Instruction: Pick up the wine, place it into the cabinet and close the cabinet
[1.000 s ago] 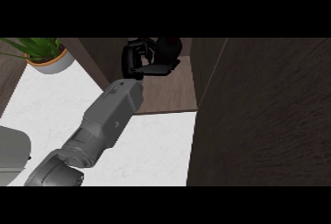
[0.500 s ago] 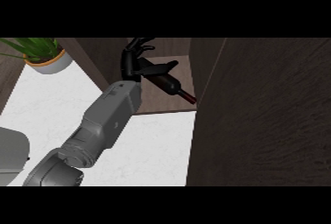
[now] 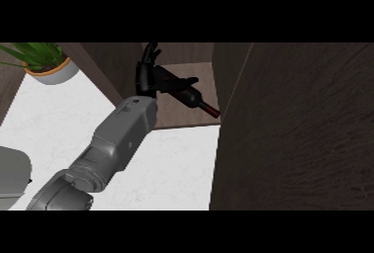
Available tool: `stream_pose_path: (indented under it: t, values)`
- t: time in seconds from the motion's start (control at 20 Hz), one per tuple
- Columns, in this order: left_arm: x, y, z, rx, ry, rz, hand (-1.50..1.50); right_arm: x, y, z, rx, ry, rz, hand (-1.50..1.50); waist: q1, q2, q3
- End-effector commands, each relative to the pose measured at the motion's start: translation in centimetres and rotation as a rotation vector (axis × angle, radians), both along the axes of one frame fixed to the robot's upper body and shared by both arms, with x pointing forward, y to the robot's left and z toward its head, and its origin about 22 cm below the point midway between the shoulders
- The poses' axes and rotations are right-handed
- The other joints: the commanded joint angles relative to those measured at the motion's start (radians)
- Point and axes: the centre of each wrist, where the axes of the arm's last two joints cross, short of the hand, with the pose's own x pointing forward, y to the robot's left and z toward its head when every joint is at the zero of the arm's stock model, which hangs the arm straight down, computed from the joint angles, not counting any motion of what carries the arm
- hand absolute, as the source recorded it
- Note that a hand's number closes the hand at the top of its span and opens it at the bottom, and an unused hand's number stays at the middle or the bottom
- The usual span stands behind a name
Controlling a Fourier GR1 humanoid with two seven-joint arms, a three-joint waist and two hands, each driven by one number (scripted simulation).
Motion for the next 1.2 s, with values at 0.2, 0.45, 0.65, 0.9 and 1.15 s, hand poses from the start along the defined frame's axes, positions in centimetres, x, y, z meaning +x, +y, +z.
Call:
stream_pose_path:
  t: [0.2,0.45,0.65,0.9,1.15]
  values:
    - [-0.4,2.9,-1.5,-0.016,-0.021,0.04,-1.5,-0.5,-0.4,0.4,0.015,-0.018,0.009,-1.5,0.002,0.005,-0.002]
    - [-0.6,1.1,-1.4,-0.025,-0.03,0.022,-1.5,-1.1,-0.7,0.5,0.017,-0.012,0.001,-1.5,0.004,-0.001,-0.002]
    - [-1.2,1.1,-2.3,-0.025,-0.038,-0.02,-1.5,-0.7,0.2,1.0,0.027,-0.014,0.024,-1.5,0.009,0.0,-0.003]
    - [-1.5,0.9,-2.7,-0.07,-0.074,-0.077,-1.5,0.3,-0.1,0.3,0.002,-0.004,0.016,-1.5,0.007,0.003,-0.002]
    - [-1.3,0.7,-2.5,-0.08,-0.073,-0.088,-1.5,-1.0,0.6,1.2,0.015,-0.01,0.062,-1.5,-0.009,-0.004,-0.003]
